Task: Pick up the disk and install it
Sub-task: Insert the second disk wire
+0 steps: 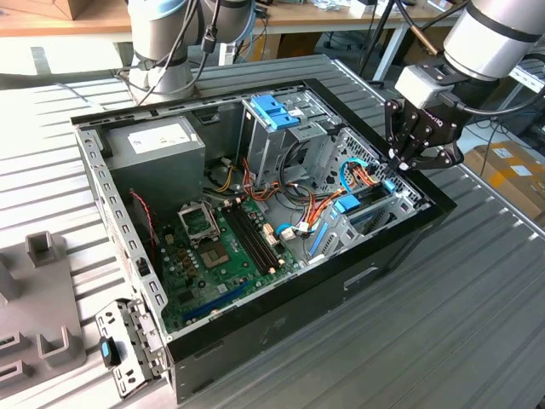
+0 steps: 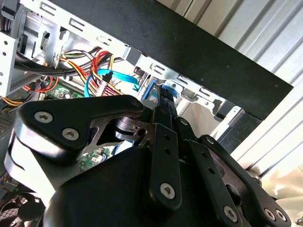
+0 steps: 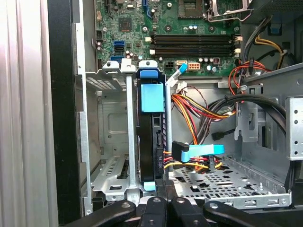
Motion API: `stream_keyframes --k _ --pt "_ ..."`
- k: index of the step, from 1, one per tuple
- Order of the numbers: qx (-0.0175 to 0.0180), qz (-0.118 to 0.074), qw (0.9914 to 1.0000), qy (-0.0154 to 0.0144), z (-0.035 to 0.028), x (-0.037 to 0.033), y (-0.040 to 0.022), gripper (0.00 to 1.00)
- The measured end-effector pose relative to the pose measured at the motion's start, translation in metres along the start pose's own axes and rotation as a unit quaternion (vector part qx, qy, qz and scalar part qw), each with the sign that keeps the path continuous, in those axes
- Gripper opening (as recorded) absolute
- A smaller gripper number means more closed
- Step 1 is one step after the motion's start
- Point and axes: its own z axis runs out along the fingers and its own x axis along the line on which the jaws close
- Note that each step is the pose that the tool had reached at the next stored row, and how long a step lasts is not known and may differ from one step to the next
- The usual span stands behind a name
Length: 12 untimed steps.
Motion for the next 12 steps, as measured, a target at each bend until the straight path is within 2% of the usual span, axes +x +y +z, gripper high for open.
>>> stream_keyframes --k 7,11,12 --pt "0.0 0.0 1.0 0.0 -0.0001 0.0 0.0 0.11" --pt "0.0 0.0 1.0 0.0 -0.0002 0.0 0.0 0.36" --pt "0.0 0.0 1.0 0.0 -0.0003 0.0 0.0 0.36"
